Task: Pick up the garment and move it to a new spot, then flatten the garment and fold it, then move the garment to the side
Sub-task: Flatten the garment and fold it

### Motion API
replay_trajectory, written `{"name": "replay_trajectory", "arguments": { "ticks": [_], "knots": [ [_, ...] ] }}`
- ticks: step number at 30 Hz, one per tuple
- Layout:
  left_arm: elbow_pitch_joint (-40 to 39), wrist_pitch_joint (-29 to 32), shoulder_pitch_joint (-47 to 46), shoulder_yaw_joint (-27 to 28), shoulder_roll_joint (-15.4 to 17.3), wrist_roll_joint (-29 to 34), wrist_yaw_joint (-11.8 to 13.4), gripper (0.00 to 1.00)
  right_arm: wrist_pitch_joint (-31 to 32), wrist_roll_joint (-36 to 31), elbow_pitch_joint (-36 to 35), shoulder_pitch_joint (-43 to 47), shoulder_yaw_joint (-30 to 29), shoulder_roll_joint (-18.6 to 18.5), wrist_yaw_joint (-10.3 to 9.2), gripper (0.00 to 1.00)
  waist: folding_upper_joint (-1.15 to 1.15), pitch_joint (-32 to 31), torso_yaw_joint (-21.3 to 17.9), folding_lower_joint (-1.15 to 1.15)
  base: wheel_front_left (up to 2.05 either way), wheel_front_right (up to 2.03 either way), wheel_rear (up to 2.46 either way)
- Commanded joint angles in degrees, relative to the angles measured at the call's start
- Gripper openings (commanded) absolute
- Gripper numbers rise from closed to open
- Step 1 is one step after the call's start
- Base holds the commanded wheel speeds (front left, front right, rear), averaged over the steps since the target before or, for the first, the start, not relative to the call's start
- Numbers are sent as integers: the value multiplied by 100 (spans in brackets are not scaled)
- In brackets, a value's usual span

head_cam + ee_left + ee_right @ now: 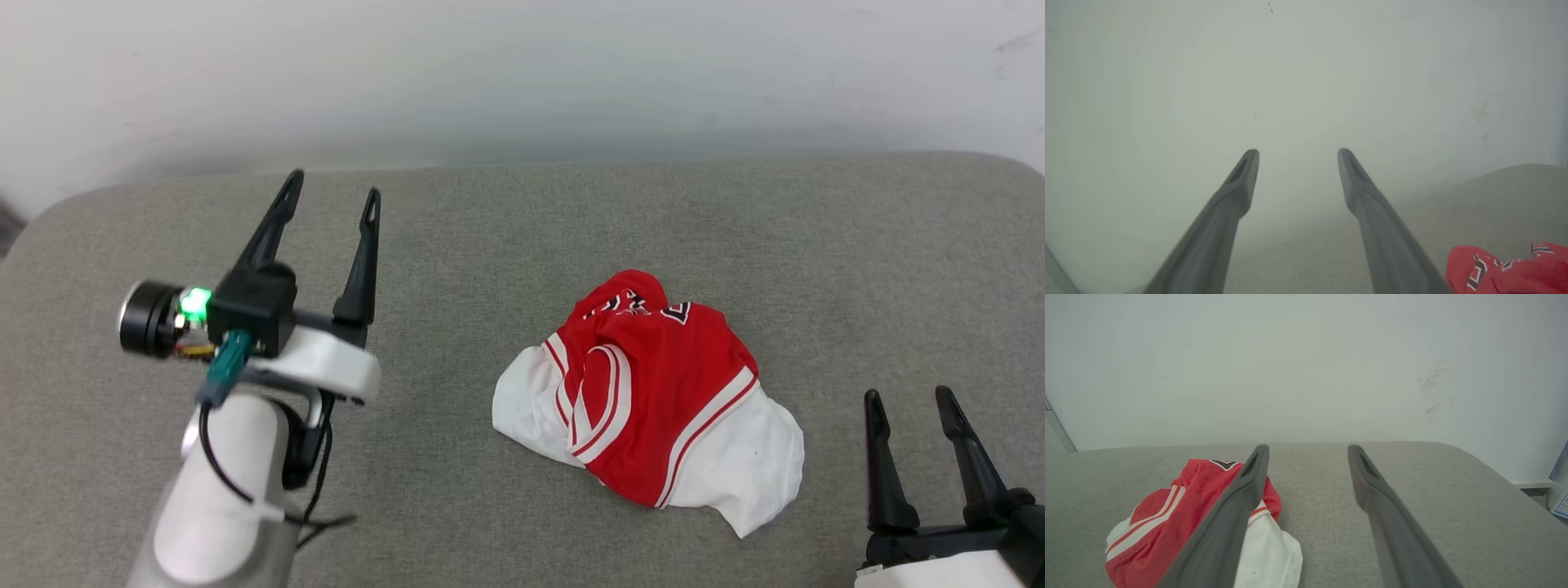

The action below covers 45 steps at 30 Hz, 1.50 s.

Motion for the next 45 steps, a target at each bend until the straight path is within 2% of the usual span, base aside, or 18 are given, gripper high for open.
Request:
{"name": "replay_trajectory", "arguments": {
  "ticks": [1,5,10,18,22,28,33,36,44,45],
  "knots": [
    [137,45,-210,-39,69,-12,-79,100,-12,-52,-19,-35,7,9,-2,100,0,40,-24,0,0,0,0],
    [613,580,-884,-287,220,-111,-375,100,-12,-63,-31,-68,9,9,-2,100,0,112,-61,0,0,0,0],
    [920,1512,-1581,-899,418,-525,-537,100,-11,-68,-37,-116,15,9,-2,100,0,198,-99,0,0,0,0],
    [754,3351,-2431,-3107,1158,-2307,-538,100,-11,-82,-41,-234,74,8,-2,100,0,366,-189,0,0,0,0],
    [596,4132,-2744,-3970,1511,-3161,-539,100,-11,-81,-33,-294,102,8,-2,100,0,467,-284,0,0,0,0],
    [395,4972,-3037,-5103,1899,-4072,-540,100,-11,-81,-42,-408,123,9,-2,100,0,680,-455,0,0,0,0],
    [361,5344,-3223,-5939,2076,-4464,-540,100,-11,-58,-41,-533,150,9,-2,100,0,891,-588,0,0,0,0],
    [443,5453,-3255,-6258,2106,-4600,-540,100,-11,-40,-33,-596,190,8,-2,100,0,1031,-680,0,0,0,0],
    [630,5920,-2902,-6497,2005,-4423,-541,100,-12,-13,-3,-758,256,8,-2,100,0,1311,-884,0,0,0,0],
    [600,6010,-2839,-6519,1999,-4395,-543,91,-11,-5,0,-753,251,8,-2,100,0,1319,-896,0,0,0,0]
  ]
}}
